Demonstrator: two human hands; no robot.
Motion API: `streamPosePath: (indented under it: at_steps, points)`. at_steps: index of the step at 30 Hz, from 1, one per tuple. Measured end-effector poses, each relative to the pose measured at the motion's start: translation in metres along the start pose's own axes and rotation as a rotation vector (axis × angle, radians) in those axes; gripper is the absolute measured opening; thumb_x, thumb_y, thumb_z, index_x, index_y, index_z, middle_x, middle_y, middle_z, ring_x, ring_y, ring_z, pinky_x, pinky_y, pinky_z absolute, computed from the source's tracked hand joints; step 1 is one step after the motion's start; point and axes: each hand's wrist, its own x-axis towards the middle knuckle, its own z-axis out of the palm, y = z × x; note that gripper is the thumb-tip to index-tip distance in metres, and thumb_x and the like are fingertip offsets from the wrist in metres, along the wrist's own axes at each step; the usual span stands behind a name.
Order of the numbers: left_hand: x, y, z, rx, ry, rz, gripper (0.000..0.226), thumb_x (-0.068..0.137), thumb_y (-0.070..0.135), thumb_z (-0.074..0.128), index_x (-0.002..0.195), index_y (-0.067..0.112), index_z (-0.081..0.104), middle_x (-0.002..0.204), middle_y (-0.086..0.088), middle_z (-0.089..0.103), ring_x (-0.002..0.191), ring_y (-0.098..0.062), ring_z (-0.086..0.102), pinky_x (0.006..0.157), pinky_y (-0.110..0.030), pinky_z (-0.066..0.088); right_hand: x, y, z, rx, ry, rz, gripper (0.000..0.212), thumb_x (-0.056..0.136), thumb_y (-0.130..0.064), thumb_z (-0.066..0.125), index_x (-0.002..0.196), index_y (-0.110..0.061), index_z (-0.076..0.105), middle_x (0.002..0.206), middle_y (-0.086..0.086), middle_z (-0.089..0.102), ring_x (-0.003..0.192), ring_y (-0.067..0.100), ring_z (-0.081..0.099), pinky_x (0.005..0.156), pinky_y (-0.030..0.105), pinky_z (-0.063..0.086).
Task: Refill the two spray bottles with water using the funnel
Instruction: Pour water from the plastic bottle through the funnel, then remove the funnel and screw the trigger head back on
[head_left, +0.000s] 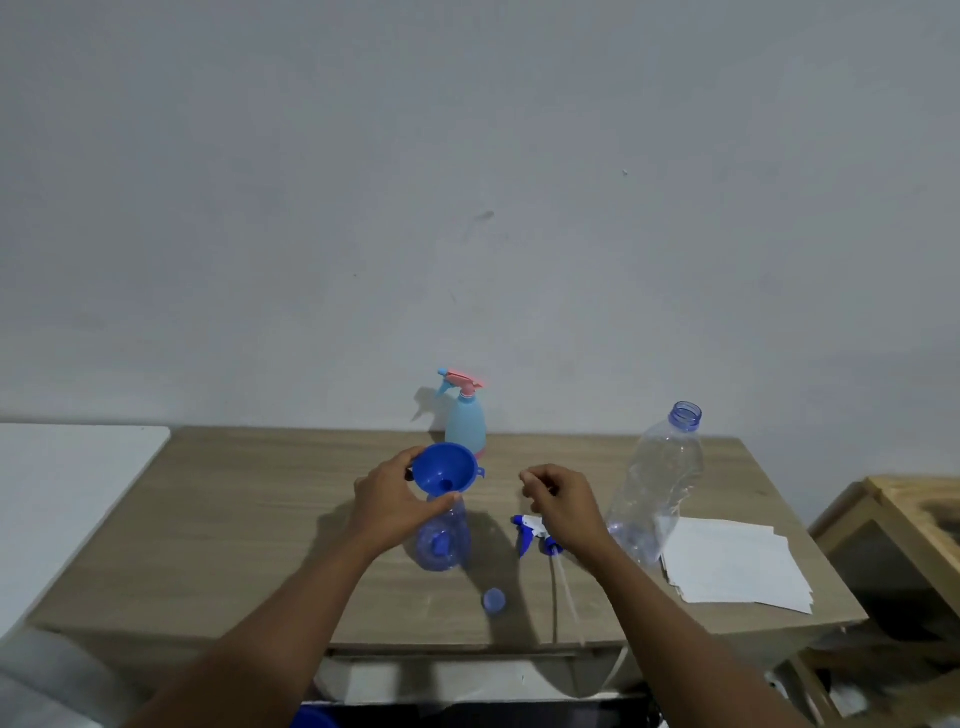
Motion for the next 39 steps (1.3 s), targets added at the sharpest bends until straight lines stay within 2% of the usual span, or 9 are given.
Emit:
streamPosePath:
  at_steps: [6,10,13,16,22,26,28,35,39]
  points:
    - [0.0,0.004,-0.003,0.018,-0.012,-0.002,0.08,0.057,0.061,0.084,0.127,0.033,0.056,0.106,0.019,0.063,0.101,-0.009,0.062,0.1,-0.044,0.048,0.024,-0.04,0.026,0.095,-0.232,0.189,0.029,0.1,-0.027,0.057,0.102,-0.002,0.071,0.086,0.009,0.071,0.066,0.014,0.06,0.057,0.024,0.051]
    - [0.0,0.0,-0.004,-0.022,-0.015,-0.003,0.084,0.05,0.069,0.08,0.125,0.04,0.054,0.106,0.023,0.064,0.102,-0.005,0.062,0.101,-0.044,0.048,0.028,-0.044,0.036,0.148,-0.235,0.242,0.028,0.099,-0.017,0.059,0.096,0.009,0.069,0.075,0.011,0.064,0.059,0.013,0.053,0.053,0.022,0.048]
    - [-0.001,-0.008,-0.003,-0.053,-0.032,-0.051,0.105,0.048,0.067,0.085,0.139,0.036,0.046,0.116,0.023,0.062,0.108,-0.005,0.06,0.104,-0.044,0.045,0.029,-0.043,0.037,0.223,-0.231,0.288,0.028,0.1,-0.013,0.057,0.099,0.013,0.066,0.073,0.012,0.061,0.058,0.013,0.048,0.051,0.024,0.044]
    - [-0.001,-0.019,0.001,0.029,-0.094,-0.07,0.09,0.051,0.068,0.082,0.132,0.042,0.051,0.116,0.025,0.064,0.109,-0.004,0.061,0.101,-0.044,0.047,0.029,-0.041,0.037,0.266,-0.233,0.326,0.026,0.1,-0.011,0.055,0.1,0.013,0.066,0.073,0.011,0.059,0.059,0.014,0.046,0.053,0.025,0.043]
    - [0.0,-0.026,0.02,-0.01,-0.167,-0.113,0.063,0.073,0.032,0.086,0.129,0.022,0.059,0.117,0.011,0.065,0.106,-0.005,0.057,0.078,-0.01,0.04,0.033,-0.038,0.03,0.43,-0.217,0.38,0.02,0.1,-0.009,0.055,0.091,0.003,0.068,0.068,0.007,0.057,0.055,0.012,0.043,0.051,0.025,0.042]
    - [0.002,-0.03,0.028,-0.046,-0.143,-0.116,0.05,0.075,0.025,0.085,0.121,0.026,0.066,0.105,0.016,0.064,0.099,-0.003,0.058,0.084,-0.006,0.042,0.039,-0.032,0.01,0.605,-0.171,0.407,0.022,0.101,-0.009,0.054,0.085,0.0,0.066,0.065,0.007,0.056,0.054,0.012,0.043,0.055,0.026,0.04]
    - [0.003,-0.035,0.029,-0.026,-0.115,-0.101,0.053,0.072,0.032,0.087,0.121,0.029,0.067,0.106,0.015,0.066,0.102,-0.007,0.06,0.089,-0.016,0.043,0.042,-0.023,0.0,0.631,-0.096,0.404,0.021,0.101,-0.009,0.053,0.089,0.002,0.066,0.065,0.007,0.056,0.056,0.013,0.044,0.057,0.027,0.041]
    - [0.0,-0.058,0.021,-0.052,-0.027,-0.114,0.053,0.07,0.036,0.088,0.118,0.036,0.067,0.109,0.017,0.067,0.104,-0.011,0.063,0.097,-0.038,0.048,0.036,0.038,0.019,0.096,0.086,0.194,0.02,0.098,-0.015,0.057,0.082,-0.006,0.065,0.067,0.005,0.065,0.057,0.018,0.057,0.054,0.028,0.047]
    - [-0.003,-0.065,0.014,-0.057,-0.013,-0.141,0.054,0.071,0.034,0.087,0.121,0.03,0.067,0.109,0.014,0.066,0.104,-0.01,0.062,0.092,-0.031,0.047,0.026,0.062,0.045,-0.216,-0.106,0.102,0.016,0.096,-0.02,0.056,0.083,-0.016,0.064,0.072,0.0,0.067,0.064,0.018,0.063,0.06,0.031,0.05]
